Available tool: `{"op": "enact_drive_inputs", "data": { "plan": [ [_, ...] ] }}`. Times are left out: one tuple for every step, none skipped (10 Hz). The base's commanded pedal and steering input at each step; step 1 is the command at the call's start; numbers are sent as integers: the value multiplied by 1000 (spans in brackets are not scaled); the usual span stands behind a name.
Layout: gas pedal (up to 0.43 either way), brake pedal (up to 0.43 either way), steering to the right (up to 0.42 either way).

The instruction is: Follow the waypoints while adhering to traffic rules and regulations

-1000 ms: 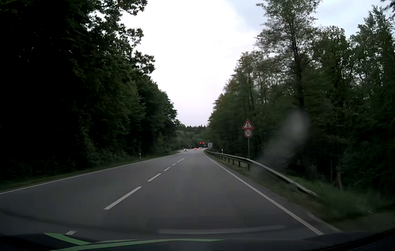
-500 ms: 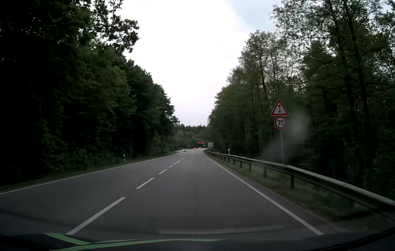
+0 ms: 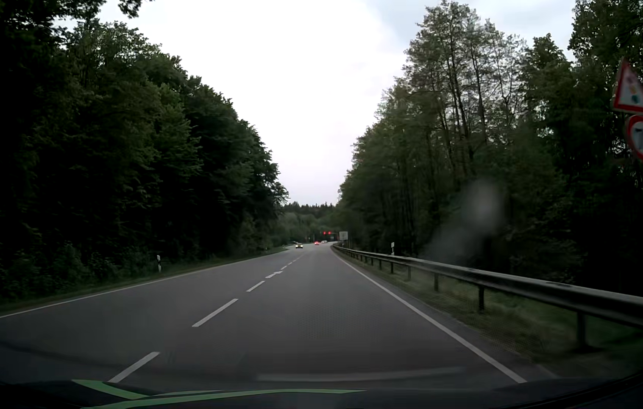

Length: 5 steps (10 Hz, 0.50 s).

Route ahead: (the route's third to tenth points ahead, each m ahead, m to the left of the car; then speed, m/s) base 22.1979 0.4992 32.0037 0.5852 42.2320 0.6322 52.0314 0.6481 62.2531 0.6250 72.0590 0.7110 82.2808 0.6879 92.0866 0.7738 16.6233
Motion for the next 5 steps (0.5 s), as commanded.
{"op": "enact_drive_inputs", "data": {
  "plan": [
    [39,0,0],
    [39,0,-1],
    [39,0,-1],
    [39,0,0],
    [28,0,0]
  ]
}}
